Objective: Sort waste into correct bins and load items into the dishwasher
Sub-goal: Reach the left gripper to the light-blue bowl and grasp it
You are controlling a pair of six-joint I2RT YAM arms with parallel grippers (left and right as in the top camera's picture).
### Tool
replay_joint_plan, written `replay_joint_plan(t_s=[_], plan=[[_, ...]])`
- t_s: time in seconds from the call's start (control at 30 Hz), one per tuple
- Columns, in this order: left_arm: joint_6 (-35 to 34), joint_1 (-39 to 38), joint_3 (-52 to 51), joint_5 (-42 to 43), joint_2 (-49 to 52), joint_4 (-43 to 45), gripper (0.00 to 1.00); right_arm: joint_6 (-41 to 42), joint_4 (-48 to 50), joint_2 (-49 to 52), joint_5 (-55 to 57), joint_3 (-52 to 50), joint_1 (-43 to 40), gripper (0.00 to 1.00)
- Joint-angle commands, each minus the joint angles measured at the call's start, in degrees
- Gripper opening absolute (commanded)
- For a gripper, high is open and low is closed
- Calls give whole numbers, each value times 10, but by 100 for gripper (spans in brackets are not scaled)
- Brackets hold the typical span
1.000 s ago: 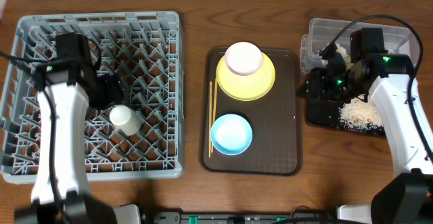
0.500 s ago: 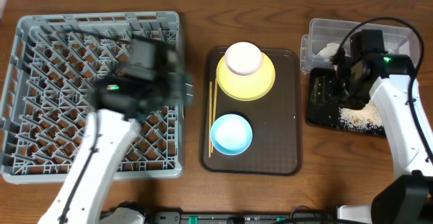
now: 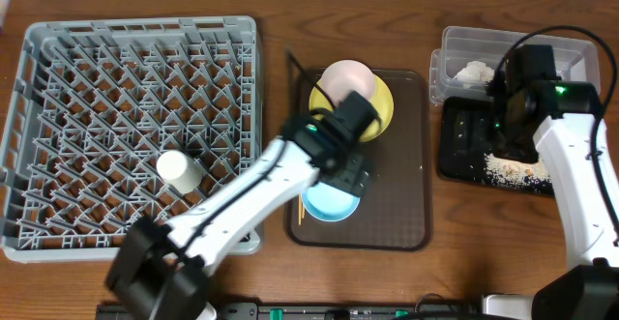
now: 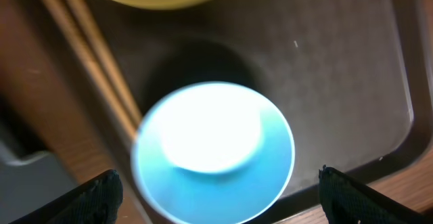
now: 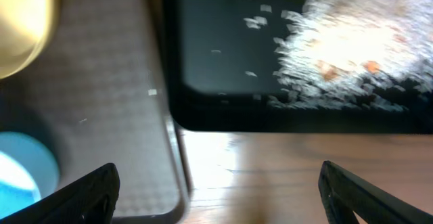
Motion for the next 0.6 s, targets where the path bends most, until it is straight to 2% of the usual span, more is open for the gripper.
replay_joint_plan(t_s=[0.0,0.1,0.23,0.33,0.43,0.5,0.57], plan=[[-11,-25,-2,-3,31,1,94,30,-8,-8,45,3,-25,91],[-22,-42,-2,-3,60,8,93,30,-11,-8,45,3,-33,92],[-24,-61,-2,-3,93,19,86,30,-12,-8,45,3,-35,92],[-24,-70,-2,-3,113,25,72,30,-12,-8,45,3,-35,91],[-24,-75,-2,-3,134,32,63,30,-12,-8,45,3,-35,91],[-24,-76,-2,-3,142,31,48,27,-12,-8,45,3,-35,91],[-24,-76,-2,-3,143,30,37,27,-14,-8,47,3,-35,91]])
